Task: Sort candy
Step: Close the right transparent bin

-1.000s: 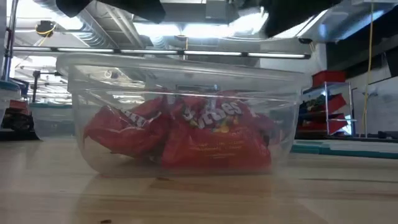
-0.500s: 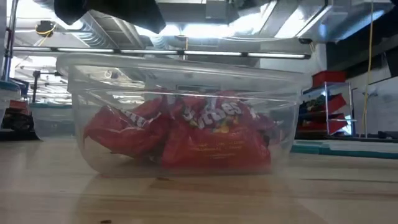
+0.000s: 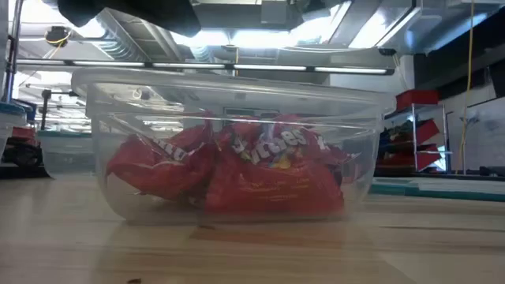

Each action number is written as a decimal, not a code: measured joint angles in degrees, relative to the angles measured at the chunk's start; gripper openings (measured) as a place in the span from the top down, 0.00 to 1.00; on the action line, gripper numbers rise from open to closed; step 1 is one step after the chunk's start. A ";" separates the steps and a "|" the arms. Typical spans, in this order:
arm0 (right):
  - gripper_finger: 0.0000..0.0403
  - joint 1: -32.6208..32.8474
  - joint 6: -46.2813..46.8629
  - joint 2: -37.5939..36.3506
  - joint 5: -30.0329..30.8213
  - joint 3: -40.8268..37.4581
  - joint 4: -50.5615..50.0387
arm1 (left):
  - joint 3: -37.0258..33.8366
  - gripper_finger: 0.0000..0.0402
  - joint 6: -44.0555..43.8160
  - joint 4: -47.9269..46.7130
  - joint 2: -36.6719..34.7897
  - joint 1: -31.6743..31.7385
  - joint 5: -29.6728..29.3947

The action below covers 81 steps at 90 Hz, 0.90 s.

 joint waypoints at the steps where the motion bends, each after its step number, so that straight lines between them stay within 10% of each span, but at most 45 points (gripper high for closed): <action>1: 0.38 0.00 -0.06 0.00 0.40 -0.30 0.08 | 0.00 1.00 0.00 0.00 0.00 0.00 0.00; 81: 0.31 -4.22 -4.31 13.66 15.99 -4.27 14.64 | 0.00 1.00 0.39 9.83 0.00 0.17 -0.06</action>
